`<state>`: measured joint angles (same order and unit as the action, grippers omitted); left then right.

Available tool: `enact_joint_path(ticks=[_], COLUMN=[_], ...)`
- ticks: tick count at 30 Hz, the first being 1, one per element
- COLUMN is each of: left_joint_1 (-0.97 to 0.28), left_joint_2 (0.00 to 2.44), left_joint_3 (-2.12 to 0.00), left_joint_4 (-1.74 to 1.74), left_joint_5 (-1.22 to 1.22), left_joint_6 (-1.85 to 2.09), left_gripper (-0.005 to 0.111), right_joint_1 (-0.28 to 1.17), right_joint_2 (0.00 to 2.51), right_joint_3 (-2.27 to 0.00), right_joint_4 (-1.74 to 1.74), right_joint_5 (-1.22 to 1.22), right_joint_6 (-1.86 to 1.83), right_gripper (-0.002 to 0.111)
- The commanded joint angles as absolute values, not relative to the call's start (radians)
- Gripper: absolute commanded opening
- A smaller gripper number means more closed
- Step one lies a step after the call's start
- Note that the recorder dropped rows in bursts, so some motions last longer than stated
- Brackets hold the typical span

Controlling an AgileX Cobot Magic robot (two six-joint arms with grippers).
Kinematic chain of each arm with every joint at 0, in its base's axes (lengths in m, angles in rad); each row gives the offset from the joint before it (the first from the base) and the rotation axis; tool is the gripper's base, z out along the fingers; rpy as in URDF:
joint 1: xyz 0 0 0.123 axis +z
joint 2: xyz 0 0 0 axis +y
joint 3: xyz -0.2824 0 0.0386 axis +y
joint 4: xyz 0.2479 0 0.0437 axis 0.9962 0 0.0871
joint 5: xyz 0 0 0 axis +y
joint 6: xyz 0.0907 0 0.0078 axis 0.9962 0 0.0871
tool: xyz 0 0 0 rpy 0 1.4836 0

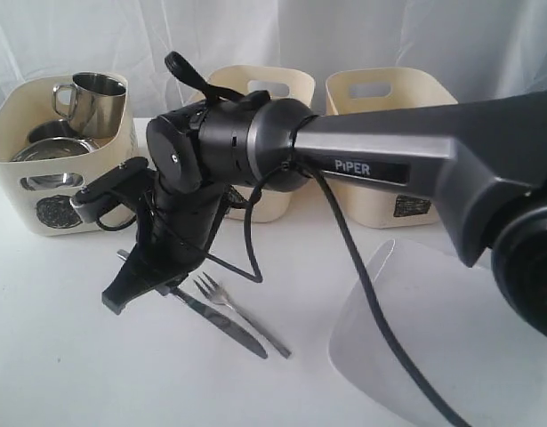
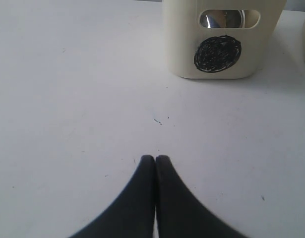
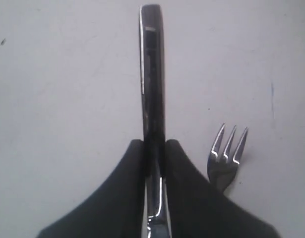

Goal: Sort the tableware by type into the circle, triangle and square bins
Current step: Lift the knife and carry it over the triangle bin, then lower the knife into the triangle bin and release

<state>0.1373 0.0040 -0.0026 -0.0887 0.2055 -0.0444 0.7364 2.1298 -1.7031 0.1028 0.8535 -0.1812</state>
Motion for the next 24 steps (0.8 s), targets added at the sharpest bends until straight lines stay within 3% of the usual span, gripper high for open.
enact_joint_path(ticks=[1, 5, 12, 24], left_joint_1=[0.137, 0.137, 0.137, 0.137], left_joint_2=[0.000, 0.000, 0.000, 0.000], left_joint_3=[0.000, 0.000, 0.000, 0.000], left_joint_4=[-0.095, -0.095, -0.095, -0.095], left_joint_5=[0.201, 0.201, 0.201, 0.201], left_joint_6=[-0.047, -0.047, -0.047, -0.047], left_gripper=[0.000, 0.000, 0.000, 0.000], right_joint_1=[0.737, 0.737, 0.716, 0.670], right_joint_2=[2.082, 2.012, 1.881, 1.949], right_joint_3=[-1.702, -1.702, -1.702, -1.702], right_joint_4=[0.053, -0.053, -0.722, -1.051], right_joint_5=[0.866, 0.809, 0.505, 0.284], right_joint_6=[-0.171, -0.124, 0.354, 0.505], right_gripper=[0.000, 0.000, 0.000, 0.000])
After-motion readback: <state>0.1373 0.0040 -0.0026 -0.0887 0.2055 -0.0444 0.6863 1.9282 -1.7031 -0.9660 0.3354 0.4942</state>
